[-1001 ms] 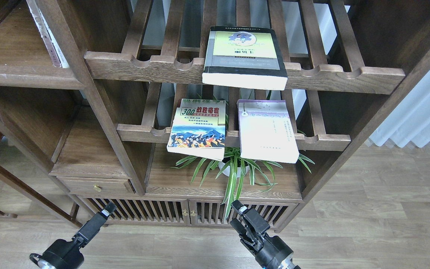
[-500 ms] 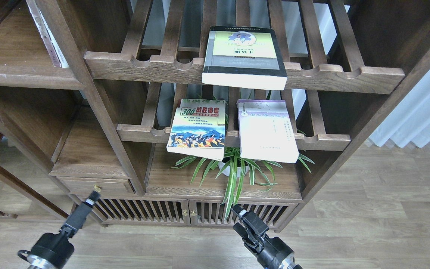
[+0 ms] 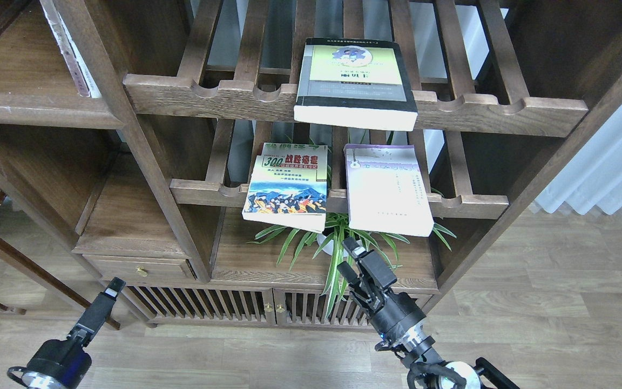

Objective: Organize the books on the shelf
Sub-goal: 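Reach the right gripper up to the white book on the middle shelf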

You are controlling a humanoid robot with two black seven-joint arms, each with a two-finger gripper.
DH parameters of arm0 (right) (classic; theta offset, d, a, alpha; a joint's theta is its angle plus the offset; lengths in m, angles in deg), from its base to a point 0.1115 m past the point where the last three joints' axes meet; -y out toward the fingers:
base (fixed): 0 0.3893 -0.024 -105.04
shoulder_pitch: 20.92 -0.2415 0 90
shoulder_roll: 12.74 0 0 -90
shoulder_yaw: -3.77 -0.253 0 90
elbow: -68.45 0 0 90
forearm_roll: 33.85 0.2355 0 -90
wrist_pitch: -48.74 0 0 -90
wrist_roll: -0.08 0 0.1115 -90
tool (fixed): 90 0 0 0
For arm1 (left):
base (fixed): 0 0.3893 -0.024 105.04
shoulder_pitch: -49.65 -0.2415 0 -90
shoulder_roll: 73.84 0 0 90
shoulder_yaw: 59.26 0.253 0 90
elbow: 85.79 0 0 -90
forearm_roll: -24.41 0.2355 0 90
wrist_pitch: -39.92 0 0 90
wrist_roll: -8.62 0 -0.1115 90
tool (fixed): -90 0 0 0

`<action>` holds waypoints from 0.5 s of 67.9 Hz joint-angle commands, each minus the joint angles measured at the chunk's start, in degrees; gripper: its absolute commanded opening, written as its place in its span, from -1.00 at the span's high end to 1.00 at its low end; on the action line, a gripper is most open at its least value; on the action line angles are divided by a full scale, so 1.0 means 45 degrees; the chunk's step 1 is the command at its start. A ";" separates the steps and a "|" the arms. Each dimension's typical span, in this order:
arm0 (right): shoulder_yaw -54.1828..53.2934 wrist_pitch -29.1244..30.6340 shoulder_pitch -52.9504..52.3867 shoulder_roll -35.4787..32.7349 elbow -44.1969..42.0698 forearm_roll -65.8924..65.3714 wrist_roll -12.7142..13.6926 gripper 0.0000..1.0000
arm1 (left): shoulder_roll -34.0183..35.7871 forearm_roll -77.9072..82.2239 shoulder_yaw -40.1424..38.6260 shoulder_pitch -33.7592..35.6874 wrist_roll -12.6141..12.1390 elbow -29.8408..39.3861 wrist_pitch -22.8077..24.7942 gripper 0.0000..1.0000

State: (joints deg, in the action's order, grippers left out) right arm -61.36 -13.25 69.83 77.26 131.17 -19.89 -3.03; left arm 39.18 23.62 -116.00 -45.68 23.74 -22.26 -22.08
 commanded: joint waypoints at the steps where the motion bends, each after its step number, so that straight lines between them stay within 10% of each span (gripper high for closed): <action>1: -0.0331 -0.0002 -0.0031 0.0000 -0.0049 0.0003 -0.0500 -0.94 | 0.0001 0.0000 -0.0185 -0.0007 0.0000 -0.0016 0.0001 -1.00; 25: -0.0077 -0.0002 0.0066 0.0000 -0.0089 0.0159 -0.0872 -0.03 | 0.0001 0.0000 -0.0575 0.0051 0.0000 -0.0641 0.0001 -1.00; 34: -0.0213 -0.0002 0.0086 0.0000 -0.0166 0.0471 -0.0891 0.90 | 0.0001 0.0000 -0.0672 0.0032 0.0000 -0.0797 0.0001 -1.00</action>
State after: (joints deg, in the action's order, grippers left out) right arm -61.72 -13.27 70.26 77.26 130.77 -19.11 -6.93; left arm 39.16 23.62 -118.60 -45.44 23.74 -25.31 -22.08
